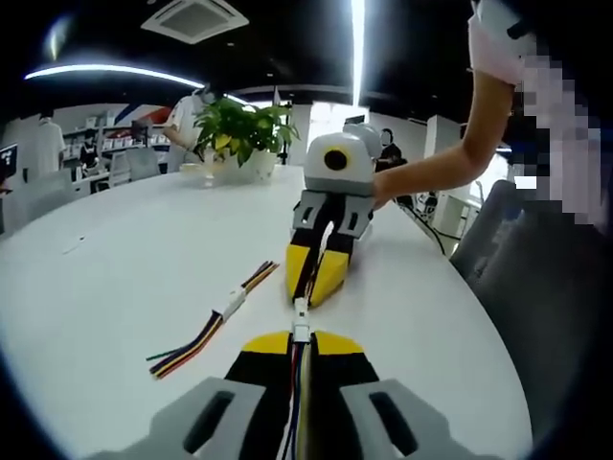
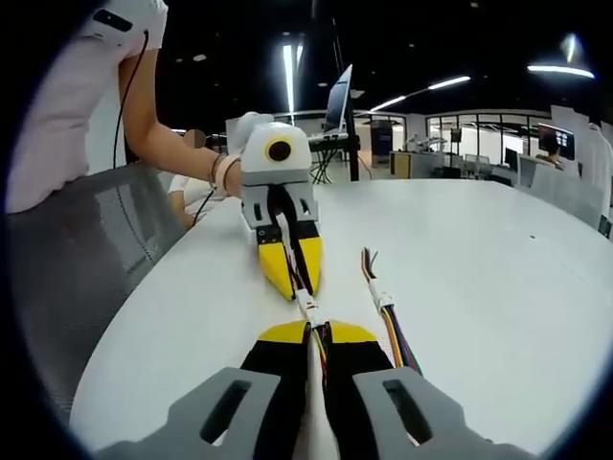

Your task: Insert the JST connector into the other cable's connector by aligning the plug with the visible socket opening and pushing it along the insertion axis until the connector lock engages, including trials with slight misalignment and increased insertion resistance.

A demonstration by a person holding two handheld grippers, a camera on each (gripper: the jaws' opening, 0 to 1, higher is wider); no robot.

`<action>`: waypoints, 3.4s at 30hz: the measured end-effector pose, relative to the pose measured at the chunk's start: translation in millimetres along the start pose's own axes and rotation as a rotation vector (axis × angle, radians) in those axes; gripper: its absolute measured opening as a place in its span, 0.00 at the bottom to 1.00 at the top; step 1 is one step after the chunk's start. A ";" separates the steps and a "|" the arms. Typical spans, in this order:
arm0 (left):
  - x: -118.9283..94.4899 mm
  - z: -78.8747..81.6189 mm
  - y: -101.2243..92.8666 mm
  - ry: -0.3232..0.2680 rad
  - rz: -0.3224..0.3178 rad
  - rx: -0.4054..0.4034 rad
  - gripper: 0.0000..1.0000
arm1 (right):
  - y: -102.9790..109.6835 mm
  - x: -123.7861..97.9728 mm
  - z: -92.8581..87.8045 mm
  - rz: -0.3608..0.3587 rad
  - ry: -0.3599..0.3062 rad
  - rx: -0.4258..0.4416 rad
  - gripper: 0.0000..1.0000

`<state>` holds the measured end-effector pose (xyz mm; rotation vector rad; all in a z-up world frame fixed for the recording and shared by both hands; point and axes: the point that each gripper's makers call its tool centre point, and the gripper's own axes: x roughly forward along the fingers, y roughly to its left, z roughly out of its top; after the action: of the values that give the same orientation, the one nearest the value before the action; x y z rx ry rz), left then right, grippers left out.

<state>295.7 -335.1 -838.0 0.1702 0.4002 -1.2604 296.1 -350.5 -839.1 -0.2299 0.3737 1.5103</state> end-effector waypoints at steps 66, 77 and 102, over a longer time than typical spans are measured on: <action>-8.8 10.8 22.8 -0.009 0.041 0.067 0.00 | -7.0 15.5 8.3 -0.080 -0.069 0.042 0.02; -10.0 5.7 21.9 0.005 0.051 0.052 0.00 | -12.2 13.7 4.0 -0.095 -0.064 0.051 0.03; -22.5 3.0 16.7 0.013 0.113 -0.021 0.10 | -16.4 8.8 1.1 -0.124 -0.045 0.079 0.05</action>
<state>306.5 -311.0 -828.1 0.1807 0.4100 -1.1441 312.7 -342.9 -842.8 -0.1531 0.3756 1.3734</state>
